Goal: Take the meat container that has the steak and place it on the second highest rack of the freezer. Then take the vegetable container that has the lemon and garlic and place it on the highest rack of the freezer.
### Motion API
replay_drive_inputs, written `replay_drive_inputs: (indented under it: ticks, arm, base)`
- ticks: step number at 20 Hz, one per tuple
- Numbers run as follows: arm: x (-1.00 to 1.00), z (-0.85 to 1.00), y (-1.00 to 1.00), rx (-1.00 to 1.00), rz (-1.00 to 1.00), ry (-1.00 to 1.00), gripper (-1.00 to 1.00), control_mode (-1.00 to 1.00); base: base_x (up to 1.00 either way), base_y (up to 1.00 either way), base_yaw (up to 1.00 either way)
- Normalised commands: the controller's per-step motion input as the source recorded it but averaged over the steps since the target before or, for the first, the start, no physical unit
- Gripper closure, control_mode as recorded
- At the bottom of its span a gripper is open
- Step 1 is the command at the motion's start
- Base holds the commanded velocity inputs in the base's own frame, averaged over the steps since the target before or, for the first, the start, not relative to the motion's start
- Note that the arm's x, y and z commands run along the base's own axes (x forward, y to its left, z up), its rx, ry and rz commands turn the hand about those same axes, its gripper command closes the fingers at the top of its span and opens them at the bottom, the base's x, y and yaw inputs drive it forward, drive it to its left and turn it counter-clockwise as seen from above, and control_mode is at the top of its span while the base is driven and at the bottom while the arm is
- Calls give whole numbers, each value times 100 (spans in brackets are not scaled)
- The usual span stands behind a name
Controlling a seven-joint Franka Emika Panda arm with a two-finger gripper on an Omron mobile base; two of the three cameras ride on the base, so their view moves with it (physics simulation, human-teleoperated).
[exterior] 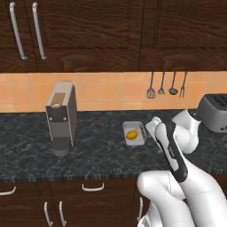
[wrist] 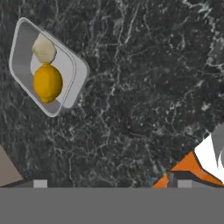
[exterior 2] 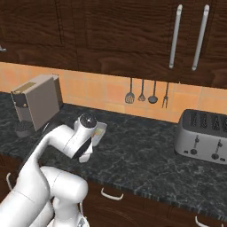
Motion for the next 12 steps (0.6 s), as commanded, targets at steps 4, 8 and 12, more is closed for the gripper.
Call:
replay_drive_inputs:
  ticks: [4, 8, 12]
  arm:
    - [59, -15, -16, 0, 0, 14, -100, -100]
    - [46, -28, -12, 0, 0, 12, -100, -100]
    - [64, -37, 0, 0, 0, 13, -100, -100]
  base:
    - [0, 0, 0]
    - [0, 0, 0]
    - [0, 0, 0]
